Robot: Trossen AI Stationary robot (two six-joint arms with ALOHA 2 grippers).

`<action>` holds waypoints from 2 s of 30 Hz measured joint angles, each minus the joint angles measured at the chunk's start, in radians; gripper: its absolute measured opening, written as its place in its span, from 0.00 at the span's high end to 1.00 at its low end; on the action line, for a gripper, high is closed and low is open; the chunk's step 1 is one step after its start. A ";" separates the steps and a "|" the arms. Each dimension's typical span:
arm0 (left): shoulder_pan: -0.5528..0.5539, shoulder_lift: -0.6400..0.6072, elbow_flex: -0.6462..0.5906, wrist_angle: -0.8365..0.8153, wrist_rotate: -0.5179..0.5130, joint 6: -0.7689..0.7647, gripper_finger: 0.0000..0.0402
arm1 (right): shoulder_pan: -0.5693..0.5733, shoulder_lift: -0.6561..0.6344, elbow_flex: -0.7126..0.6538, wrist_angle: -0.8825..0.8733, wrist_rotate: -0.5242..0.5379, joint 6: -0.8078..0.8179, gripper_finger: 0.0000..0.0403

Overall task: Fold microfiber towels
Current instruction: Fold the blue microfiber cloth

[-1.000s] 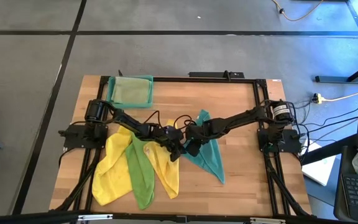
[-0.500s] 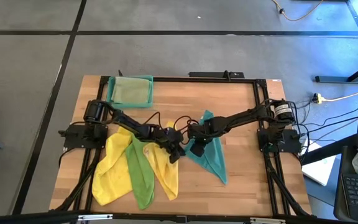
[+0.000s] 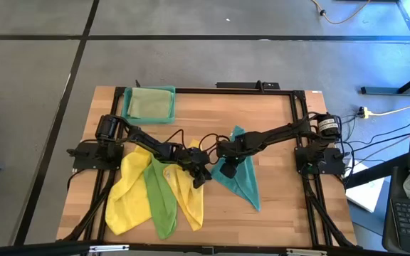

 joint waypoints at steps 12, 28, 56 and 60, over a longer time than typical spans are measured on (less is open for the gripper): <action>-0.002 0.000 0.000 -0.014 0.014 0.005 0.80 | 0.000 -0.021 0.000 -0.125 0.013 0.028 0.98; -0.001 -0.002 0.000 -0.034 0.046 0.029 0.80 | -0.005 -0.282 -0.110 -0.599 0.161 0.322 0.99; 0.066 -0.186 -0.005 -0.303 0.113 -0.061 0.80 | 0.153 -0.482 -0.217 -0.709 0.125 0.565 0.79; 0.077 -0.216 -0.005 -0.311 0.081 -0.065 0.80 | 0.153 -0.532 -0.225 -0.741 0.158 0.585 0.69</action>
